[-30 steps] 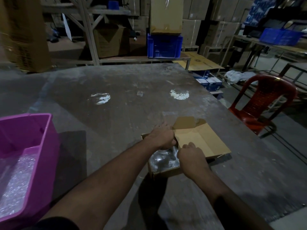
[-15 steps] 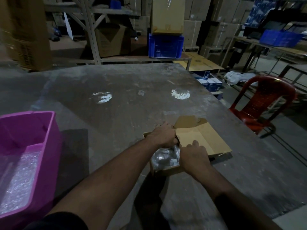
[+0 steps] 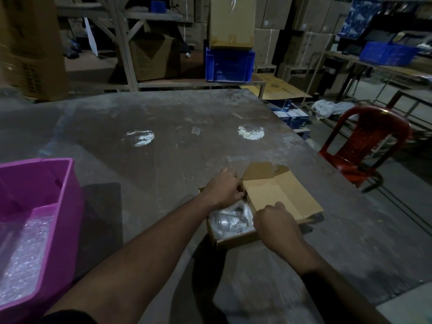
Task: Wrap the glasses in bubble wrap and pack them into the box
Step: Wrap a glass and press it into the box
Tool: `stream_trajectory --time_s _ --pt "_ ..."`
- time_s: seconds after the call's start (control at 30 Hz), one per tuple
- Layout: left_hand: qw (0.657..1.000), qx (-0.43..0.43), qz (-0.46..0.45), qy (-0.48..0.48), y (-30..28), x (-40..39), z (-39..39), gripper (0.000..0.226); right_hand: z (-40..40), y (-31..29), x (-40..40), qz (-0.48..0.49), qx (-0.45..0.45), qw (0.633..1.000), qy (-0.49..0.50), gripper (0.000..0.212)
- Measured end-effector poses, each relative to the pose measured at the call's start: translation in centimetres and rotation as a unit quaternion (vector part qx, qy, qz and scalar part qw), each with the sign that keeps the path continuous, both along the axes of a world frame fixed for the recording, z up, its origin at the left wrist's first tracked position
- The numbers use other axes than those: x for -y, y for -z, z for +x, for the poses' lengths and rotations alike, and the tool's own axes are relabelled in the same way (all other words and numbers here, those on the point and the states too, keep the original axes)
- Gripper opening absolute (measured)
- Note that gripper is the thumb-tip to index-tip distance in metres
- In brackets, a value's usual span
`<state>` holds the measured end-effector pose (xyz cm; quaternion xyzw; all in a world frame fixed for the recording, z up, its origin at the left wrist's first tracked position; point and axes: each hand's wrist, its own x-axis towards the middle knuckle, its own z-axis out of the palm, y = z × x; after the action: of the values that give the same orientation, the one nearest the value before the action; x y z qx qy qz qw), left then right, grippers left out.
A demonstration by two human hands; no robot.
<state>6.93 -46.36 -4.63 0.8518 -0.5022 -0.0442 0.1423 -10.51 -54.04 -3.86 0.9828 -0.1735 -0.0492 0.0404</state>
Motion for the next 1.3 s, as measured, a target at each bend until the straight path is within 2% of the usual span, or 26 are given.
stream_trajectory --time_s 0.1,0.37,0.57,0.83,1.03,1.17,1.3 --pt "0.997 0.021 -0.065 0.017 -0.7 -0.8 -0.8 0.014 -0.9 -0.7 0.1 -0.002 0.061 0.998 0.014 0.025" --pt "0.990 0.064 0.058 0.108 -0.2 -1.2 -2.1 0.023 -1.2 -2.7 -1.9 -0.017 -0.014 1.000 -0.011 0.031" --pt "0.981 0.127 0.062 0.135 -0.1 -1.2 -2.7 0.029 0.1 -1.8 -1.6 -0.041 -0.086 0.995 -0.039 0.023" --pt "0.976 0.148 0.084 0.137 0.4 -1.1 -2.9 0.030 0.6 -1.4 -1.8 -0.060 -0.089 0.993 -0.042 0.027" --pt "0.987 0.094 0.057 0.121 0.3 -1.6 -2.6 0.033 -0.2 -0.6 -1.6 -0.013 -0.053 0.998 -0.044 0.027" --pt "0.997 -0.030 -0.011 0.077 -0.8 -2.9 -2.7 0.026 -0.3 -2.0 -1.4 0.036 0.022 0.999 -0.025 0.033" --pt "0.988 -0.135 -0.074 -0.010 -2.8 -6.1 -2.0 0.019 0.1 -1.5 -1.2 0.112 0.119 0.986 -0.012 0.039"
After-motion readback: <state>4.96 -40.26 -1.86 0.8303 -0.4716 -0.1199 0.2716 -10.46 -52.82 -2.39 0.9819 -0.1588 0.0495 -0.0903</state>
